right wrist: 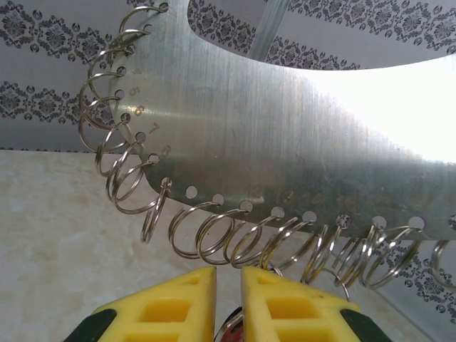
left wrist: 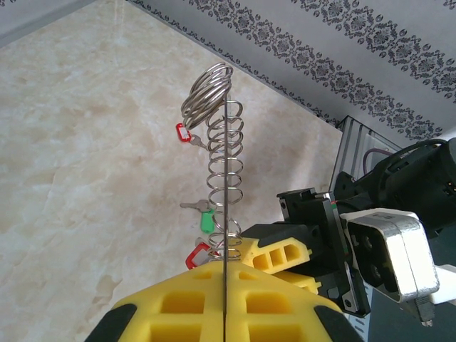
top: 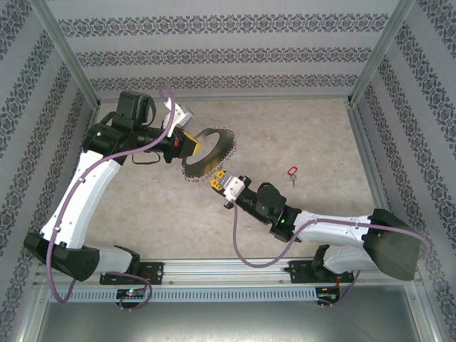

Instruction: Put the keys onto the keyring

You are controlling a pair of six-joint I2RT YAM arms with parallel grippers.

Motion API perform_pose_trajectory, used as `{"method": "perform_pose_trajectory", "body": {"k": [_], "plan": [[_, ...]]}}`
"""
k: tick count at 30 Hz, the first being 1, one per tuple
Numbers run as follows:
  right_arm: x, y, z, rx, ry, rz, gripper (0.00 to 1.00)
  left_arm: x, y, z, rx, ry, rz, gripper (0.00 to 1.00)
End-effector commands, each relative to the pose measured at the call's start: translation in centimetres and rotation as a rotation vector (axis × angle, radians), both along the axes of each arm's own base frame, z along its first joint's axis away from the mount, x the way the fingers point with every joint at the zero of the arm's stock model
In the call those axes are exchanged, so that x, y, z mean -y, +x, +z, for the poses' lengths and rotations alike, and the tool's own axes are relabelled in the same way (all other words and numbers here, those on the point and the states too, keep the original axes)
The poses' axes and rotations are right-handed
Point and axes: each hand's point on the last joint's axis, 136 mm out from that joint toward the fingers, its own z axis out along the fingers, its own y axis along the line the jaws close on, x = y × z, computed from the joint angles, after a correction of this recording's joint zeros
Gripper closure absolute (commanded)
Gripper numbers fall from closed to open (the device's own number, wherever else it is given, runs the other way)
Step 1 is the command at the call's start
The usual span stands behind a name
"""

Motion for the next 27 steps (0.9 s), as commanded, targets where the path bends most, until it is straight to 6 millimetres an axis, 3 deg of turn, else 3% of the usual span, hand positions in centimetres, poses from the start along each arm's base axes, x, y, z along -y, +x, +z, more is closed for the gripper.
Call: {"method": "perform_pose_trajectory", "body": {"k": [1,19,27], "plan": [[0.18,-0.26,3.03,0.054,0.071,-0.009,0.82,0.31,-1.02,1.59,0.038,-0.017,-0.035,0.94],[-0.15,0.17,3.82,0.071,0.08,-0.029,0.83,0.3,-0.98,1.39,0.03,-0.016,-0.03,0.94],[-0.68,0.35,3.05,0.061,0.062,-0.034,0.83,0.29,-1.01,1.55,0.037,-0.019,-0.029,0.94]]}}
